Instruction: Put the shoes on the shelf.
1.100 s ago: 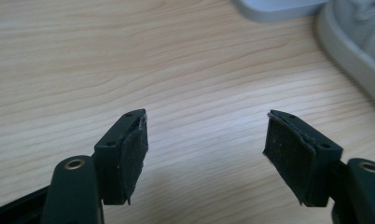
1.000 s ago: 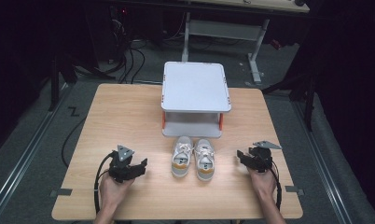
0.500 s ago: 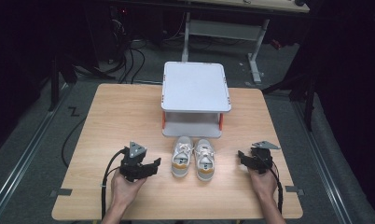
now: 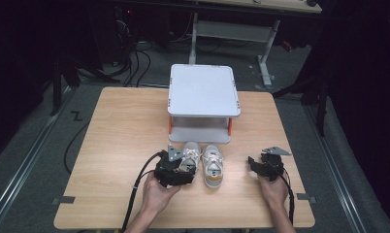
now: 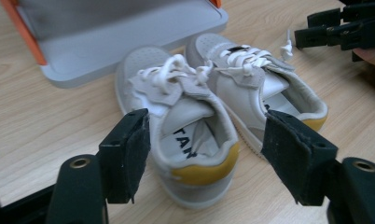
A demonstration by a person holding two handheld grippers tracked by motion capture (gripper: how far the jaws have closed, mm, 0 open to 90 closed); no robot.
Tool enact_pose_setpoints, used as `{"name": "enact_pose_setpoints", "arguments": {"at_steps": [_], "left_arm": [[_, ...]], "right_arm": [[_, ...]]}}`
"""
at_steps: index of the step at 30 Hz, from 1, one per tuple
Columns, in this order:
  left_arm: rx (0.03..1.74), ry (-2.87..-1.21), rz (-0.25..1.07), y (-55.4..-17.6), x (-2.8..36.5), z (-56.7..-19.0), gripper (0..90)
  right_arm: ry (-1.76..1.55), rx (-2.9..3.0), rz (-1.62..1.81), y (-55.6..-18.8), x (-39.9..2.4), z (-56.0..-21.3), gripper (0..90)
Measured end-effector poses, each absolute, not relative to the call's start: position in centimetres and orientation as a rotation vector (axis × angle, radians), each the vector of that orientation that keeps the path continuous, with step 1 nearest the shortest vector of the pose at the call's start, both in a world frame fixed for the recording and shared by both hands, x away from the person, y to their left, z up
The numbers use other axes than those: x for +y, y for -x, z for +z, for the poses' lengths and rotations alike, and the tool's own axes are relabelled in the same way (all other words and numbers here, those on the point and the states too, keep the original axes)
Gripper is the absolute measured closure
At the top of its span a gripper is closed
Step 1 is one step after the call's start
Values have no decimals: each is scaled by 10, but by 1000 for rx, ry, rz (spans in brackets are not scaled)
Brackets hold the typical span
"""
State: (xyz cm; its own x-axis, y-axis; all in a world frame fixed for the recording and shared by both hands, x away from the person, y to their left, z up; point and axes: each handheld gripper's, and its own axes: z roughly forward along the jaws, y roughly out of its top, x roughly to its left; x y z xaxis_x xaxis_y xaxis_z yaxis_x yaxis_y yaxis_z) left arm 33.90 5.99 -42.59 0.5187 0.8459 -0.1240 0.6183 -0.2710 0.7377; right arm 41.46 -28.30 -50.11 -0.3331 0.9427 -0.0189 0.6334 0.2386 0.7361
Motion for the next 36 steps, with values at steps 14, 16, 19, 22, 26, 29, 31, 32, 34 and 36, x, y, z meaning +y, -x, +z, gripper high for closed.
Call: {"name": "enact_pose_setpoints", "arguments": {"at_steps": [14, 16, 19, 22, 26, 29, 31, 32, 34, 36], "left_arm": [[1269, -2026, 272, -360, 25, -442, 211], [1277, -2034, 267, -362, 19, -445, 206], [1308, -2022, 266, -365, 17, -446, 215], [1336, -2027, 290, -367, 13, -449, 230], [1348, -2043, 366, -366, 6, -451, 275], [1342, -2056, 396, -365, 3, -451, 289], [1345, -2059, 418, -365, 2, -451, 310], [1336, -2061, 425, -364, 1, -451, 330], [1328, -2064, 425, -364, 1, -451, 346], [1310, -2074, 428, -363, 0, -451, 444]], "right_arm": [[-1440, 2055, 883, -415, -283, -501, 392], [-1436, 2058, 884, -415, -283, -501, 392], [-1436, 2058, 884, -415, -283, -501, 392], [-1436, 2057, 884, -415, -282, -501, 391], [-1437, 2057, 884, -415, -282, -501, 391], [-1435, 2058, 884, -415, -283, -501, 390], [-1436, 2058, 884, -415, -282, -501, 390], [-1435, 2058, 884, -415, -282, -501, 390], [-1436, 2057, 884, -415, -282, -501, 390], [-1435, 2058, 884, -415, -282, -501, 389]]}}
